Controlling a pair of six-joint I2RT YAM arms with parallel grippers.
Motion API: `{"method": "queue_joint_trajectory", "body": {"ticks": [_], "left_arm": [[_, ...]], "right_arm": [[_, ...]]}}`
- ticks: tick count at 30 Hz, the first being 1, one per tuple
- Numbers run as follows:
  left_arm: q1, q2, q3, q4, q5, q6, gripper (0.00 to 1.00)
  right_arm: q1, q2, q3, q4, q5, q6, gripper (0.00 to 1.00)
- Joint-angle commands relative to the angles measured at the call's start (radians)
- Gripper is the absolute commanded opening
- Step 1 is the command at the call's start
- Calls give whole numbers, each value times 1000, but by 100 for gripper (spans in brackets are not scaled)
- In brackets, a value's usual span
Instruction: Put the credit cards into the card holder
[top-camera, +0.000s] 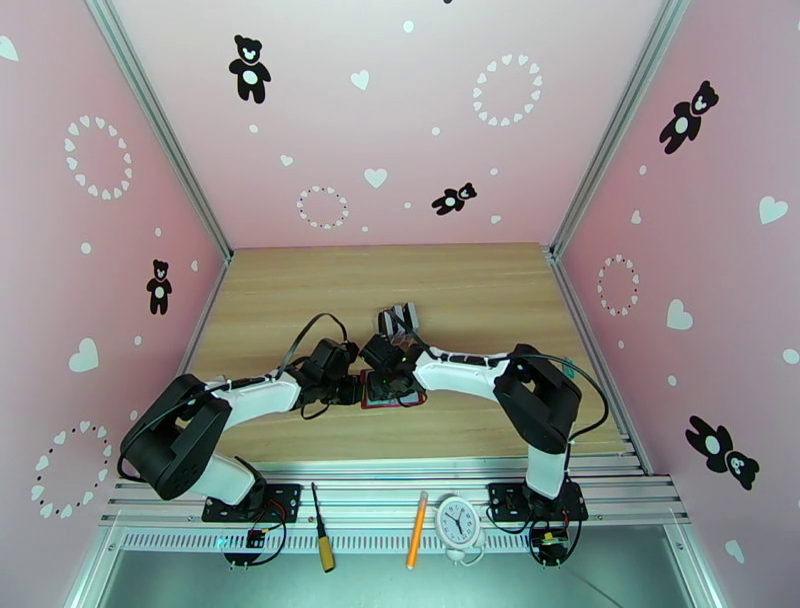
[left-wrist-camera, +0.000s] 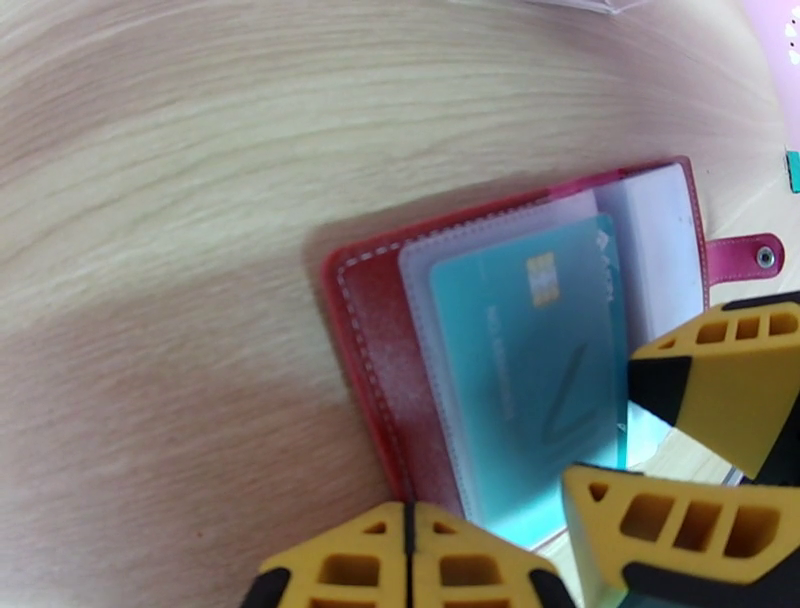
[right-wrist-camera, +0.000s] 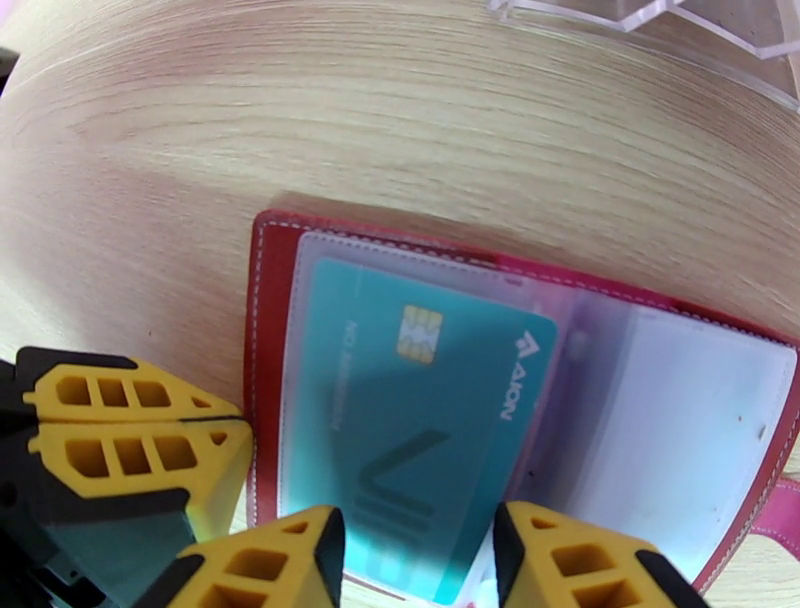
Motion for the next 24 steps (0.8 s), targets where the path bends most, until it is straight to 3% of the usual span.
{"method": "queue_joint_trajectory", "body": {"ticks": [1,24], "left_arm": [[-5,19,19,-30,-47,14,9],[3,23,31,-66,-118,12,10]], "right_arm": [[10,17,34,0,-9,5,46],[26,42,64,15,-31,23,46]]}}
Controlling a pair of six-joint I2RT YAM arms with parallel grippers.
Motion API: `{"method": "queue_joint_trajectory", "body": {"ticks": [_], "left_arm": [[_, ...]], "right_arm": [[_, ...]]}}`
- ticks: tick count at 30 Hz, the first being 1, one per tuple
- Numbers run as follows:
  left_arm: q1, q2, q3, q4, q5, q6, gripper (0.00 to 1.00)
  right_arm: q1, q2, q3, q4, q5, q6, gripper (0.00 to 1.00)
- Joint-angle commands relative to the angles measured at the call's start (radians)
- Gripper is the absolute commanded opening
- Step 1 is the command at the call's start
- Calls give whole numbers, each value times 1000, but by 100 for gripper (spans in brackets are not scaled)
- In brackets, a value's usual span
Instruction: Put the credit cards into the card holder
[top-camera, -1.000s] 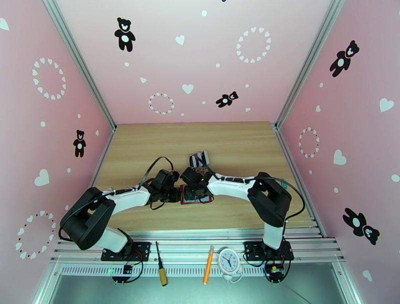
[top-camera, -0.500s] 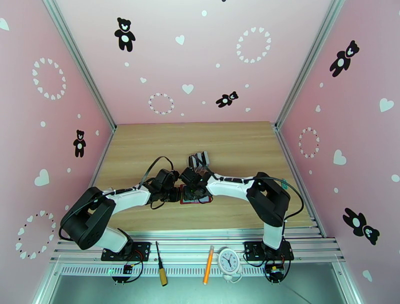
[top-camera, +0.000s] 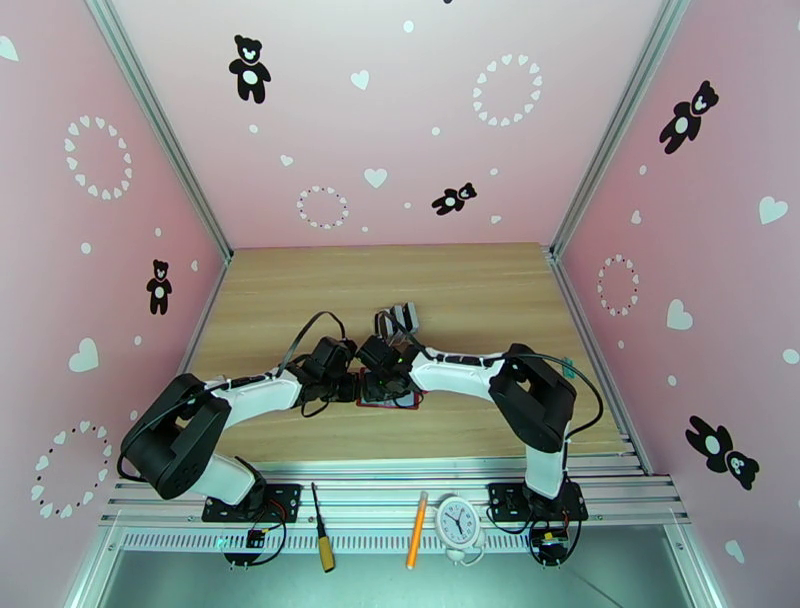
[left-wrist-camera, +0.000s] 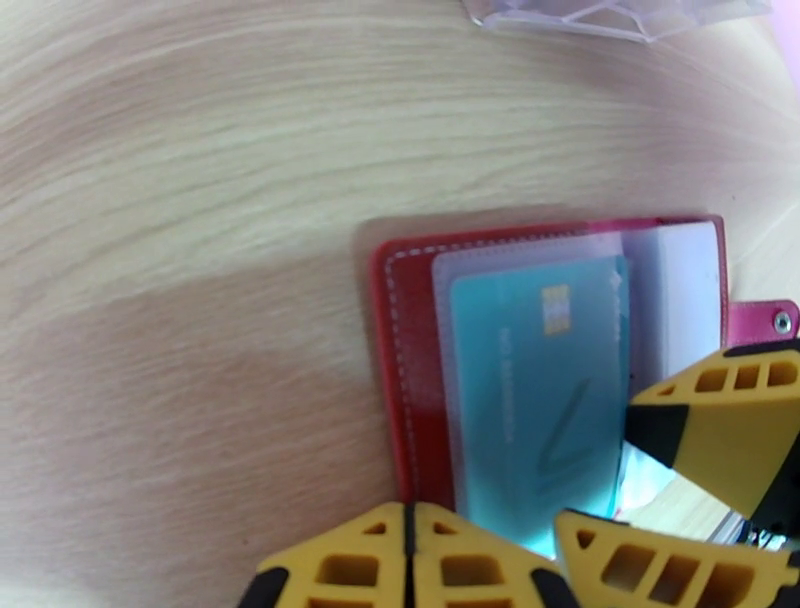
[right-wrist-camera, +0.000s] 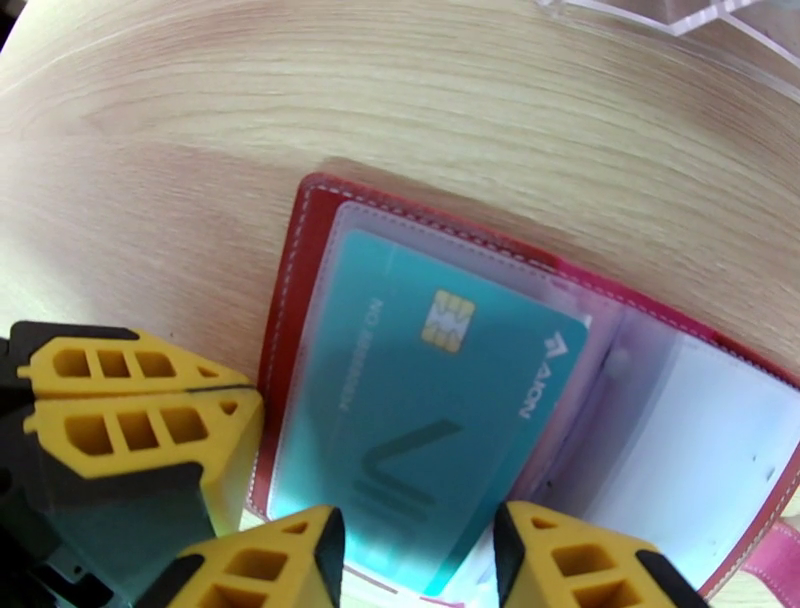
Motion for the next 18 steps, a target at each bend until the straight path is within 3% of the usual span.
{"method": "queue_joint_trajectory", "body": {"ticks": [1,5,9,18], "left_arm": [[4,20,9,-32,-50,10,10],[11,-2,-2,-28,-53,9,10],[20,-27,-13,-26,-63,4,16],[35,-79,-36,-11,-67,-3,20]], "right_arm": [[13,19,42,1,-6,8,46],[8,1,44,-32,25,-9,47],[-1,-22,43,-58,44,-23,62],[-16,-94,-2,-77,67,-37,62]]}}
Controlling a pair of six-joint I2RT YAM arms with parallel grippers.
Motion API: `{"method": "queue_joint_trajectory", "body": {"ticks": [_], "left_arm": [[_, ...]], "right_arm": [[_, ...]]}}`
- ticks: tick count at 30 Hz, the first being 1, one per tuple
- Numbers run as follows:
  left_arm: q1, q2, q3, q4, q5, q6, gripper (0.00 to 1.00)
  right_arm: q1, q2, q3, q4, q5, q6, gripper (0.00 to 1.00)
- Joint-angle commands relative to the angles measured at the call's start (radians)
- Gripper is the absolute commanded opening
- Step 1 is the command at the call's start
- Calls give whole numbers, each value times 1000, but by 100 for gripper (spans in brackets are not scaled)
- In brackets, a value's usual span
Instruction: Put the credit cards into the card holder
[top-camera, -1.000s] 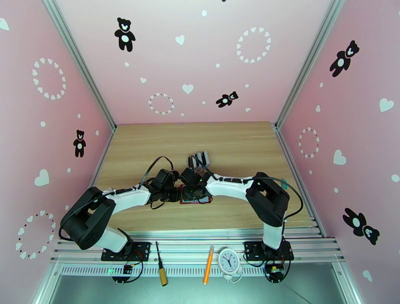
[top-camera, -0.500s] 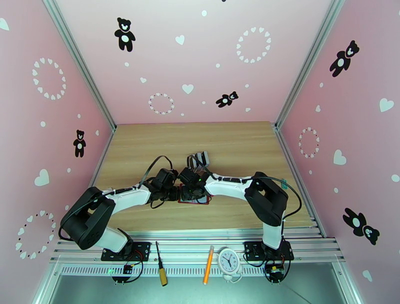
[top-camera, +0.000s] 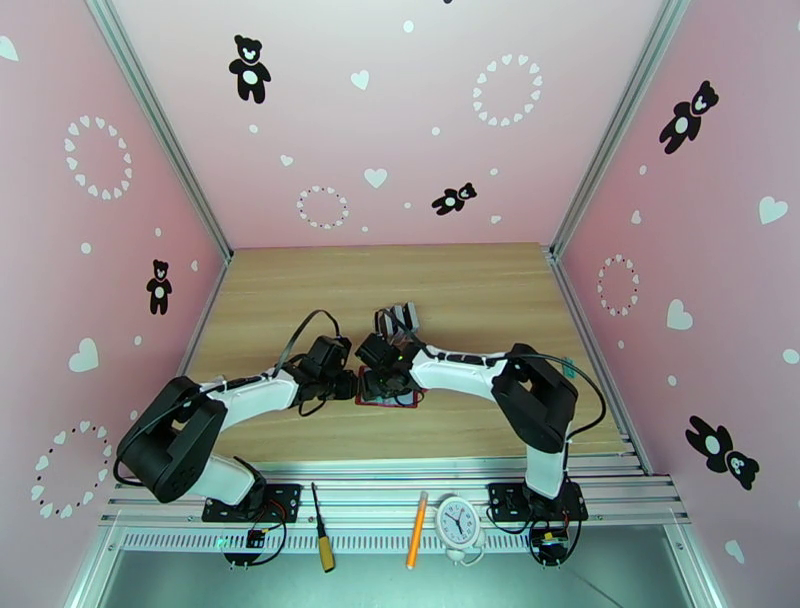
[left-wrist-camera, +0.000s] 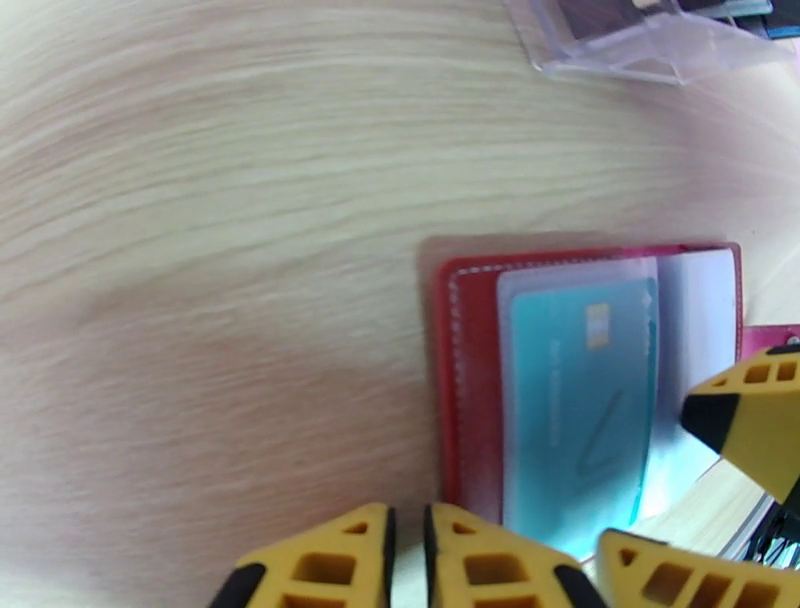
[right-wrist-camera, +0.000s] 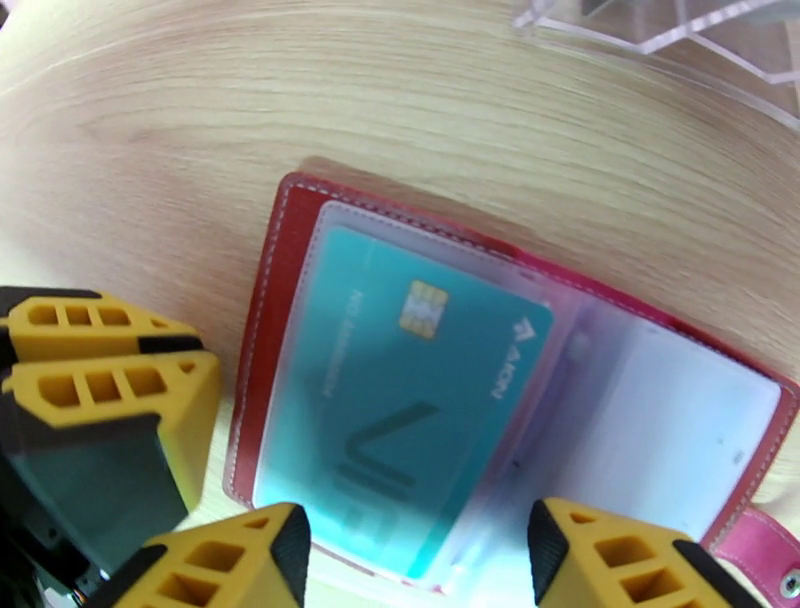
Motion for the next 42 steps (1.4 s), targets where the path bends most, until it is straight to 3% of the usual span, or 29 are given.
{"method": "queue_joint_trajectory", "body": {"ticks": [1,7,11,17,25,31,42], "left_arm": [[8,-57,-25,-2,-16,1,21],[5,-110,-51,36,41,6,25],[-26,-167,-69,62,53,6,39],[-72,-180,-73,107,96,-24,51],[-96,-87,-53,160,202,-17,52],[-133,-55,-36,141,189,-14,52],[-139,-105,-55,98,115,-15,52]], "right_arm": [[-10,-81,-22,-29,29,-15,62],[-48,-157,-72,-41,45,-31,62],[-83,-196,-117,-26,28,-49,62],[-133,-260,-199,43,-9,-69,61],[-152,-282,-248,109,-37,-81,60],[-160,-260,-245,119,-48,-82,52],[-168,-225,-215,116,-66,-95,52]]}}
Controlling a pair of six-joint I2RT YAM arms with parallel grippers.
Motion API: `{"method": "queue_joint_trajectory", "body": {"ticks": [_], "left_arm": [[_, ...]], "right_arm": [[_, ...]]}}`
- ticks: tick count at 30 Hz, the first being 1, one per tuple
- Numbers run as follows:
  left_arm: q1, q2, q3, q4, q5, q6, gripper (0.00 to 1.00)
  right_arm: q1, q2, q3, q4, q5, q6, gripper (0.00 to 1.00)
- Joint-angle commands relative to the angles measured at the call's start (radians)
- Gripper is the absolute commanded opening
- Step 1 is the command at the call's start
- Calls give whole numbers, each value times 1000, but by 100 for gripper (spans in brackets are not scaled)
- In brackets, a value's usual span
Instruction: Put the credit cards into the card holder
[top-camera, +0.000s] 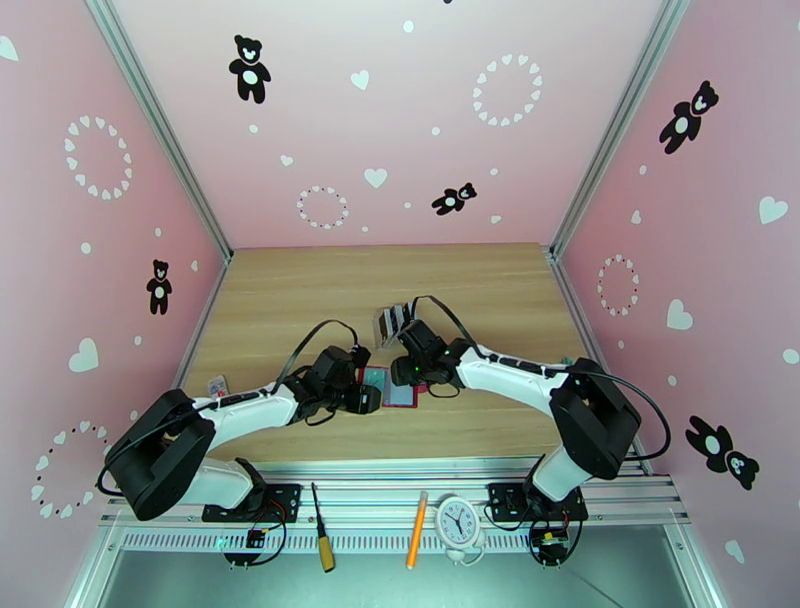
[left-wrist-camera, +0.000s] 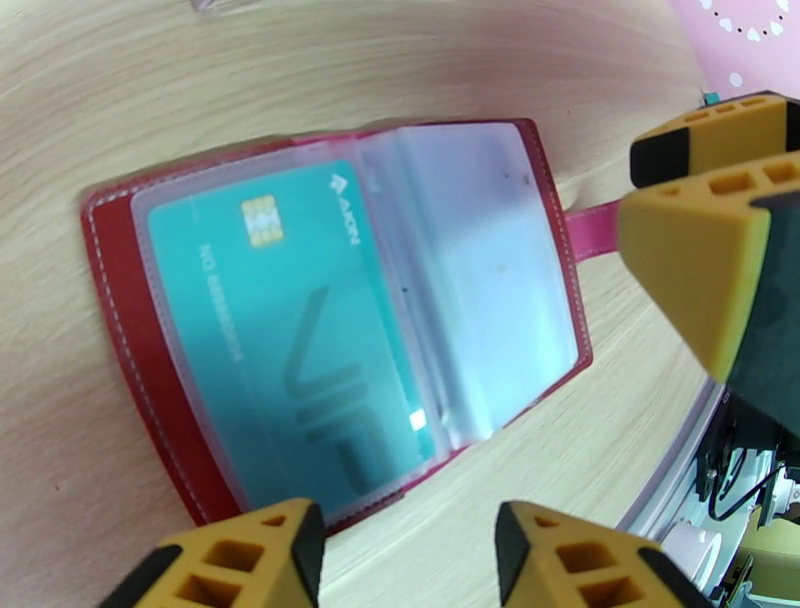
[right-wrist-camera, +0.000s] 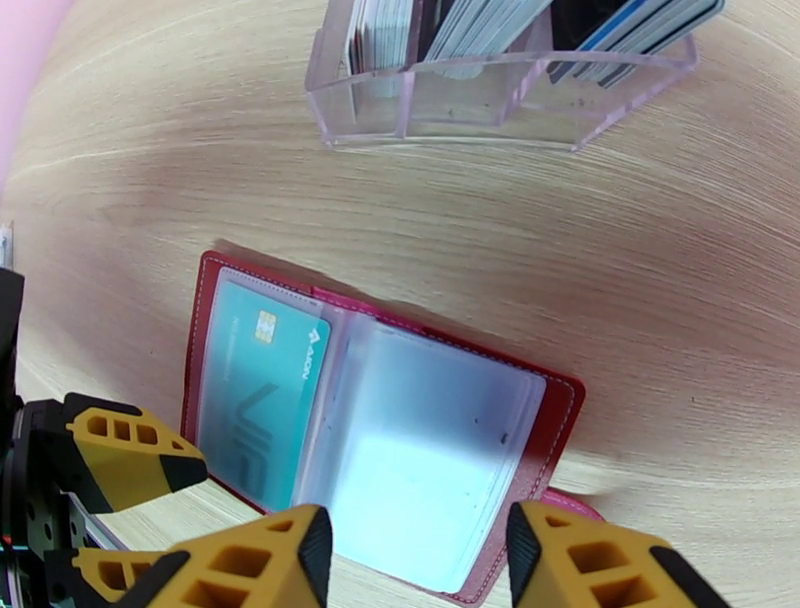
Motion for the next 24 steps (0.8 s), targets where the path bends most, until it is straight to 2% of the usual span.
{"method": "queue_joint_trajectory", "body": {"ticks": [1,14,24], "left_arm": [[-4,-43,1,-32,-49,4,53],[-4,-51,-4,-94,-142,-4,54],[-4,-21,8,-105,-146,-1,54]], "right_arm": [[-4,25,24,0,-9,-9,52],[-5,63,49,7,-27,-18,52],[-7,111,73,17,-42,-18,52]]}}
